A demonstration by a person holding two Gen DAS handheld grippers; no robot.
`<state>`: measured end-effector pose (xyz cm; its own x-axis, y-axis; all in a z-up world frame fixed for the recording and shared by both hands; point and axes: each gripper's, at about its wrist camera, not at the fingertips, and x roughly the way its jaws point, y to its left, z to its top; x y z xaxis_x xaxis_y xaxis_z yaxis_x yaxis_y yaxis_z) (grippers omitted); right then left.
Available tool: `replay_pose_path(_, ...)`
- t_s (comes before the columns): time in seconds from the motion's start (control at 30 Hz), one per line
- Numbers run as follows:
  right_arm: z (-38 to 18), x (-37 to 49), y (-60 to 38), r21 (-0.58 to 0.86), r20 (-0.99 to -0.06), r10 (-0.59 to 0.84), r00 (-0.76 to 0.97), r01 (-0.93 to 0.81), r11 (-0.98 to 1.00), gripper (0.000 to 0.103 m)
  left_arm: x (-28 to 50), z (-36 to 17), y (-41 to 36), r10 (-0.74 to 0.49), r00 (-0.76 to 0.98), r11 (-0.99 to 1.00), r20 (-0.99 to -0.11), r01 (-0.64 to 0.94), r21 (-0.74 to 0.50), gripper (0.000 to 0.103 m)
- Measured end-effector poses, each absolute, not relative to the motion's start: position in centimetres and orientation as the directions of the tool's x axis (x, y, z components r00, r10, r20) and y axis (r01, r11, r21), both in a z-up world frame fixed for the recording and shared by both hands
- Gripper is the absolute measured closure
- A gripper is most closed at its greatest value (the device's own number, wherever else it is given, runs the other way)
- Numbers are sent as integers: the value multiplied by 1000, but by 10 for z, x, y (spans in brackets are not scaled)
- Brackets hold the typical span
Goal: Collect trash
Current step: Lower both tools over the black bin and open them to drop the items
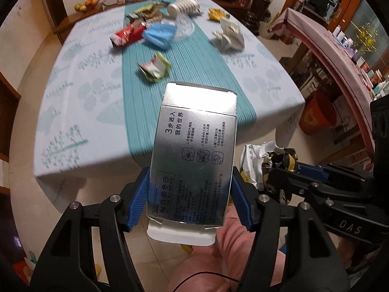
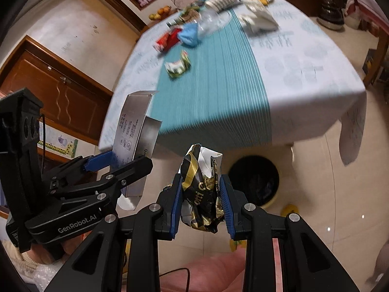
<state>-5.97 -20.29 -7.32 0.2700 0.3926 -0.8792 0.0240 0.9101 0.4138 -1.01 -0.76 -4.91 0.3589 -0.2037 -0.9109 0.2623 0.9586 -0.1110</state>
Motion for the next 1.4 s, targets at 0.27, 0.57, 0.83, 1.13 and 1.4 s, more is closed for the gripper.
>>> replay_pose_path(0.27, -138, -69, -216, 401, -905, 389, 173, 39, 915, 74, -26, -107, -31, -193, 269, 963, -943, 238, -129, 43)
replay_pose_path(0.57, -253, -55, -236, 390, -918, 376, 126, 109, 915, 73, -23, -194, -38, -172, 238, 979, -956, 145, -141, 43)
replay_pose_path(0.83, -346, -32, -229, 375, -924, 356, 142, 139, 917, 69, -6, -291, -27, -194, 223, 980, -955, 15, -196, 43)
replay_pose_path(1.13, -391, -19, -230, 361, -928, 330, 176, 191, 913, 42, 8, -356, -32, -207, 208, 975, -956, -38, -219, 36)
replay_pose_path(1.4, -388, -26, -240, 350, -932, 318, 175, 204, 914, 42, 6, -378, -43, -176, 192, 983, -965, -24, -184, 18)
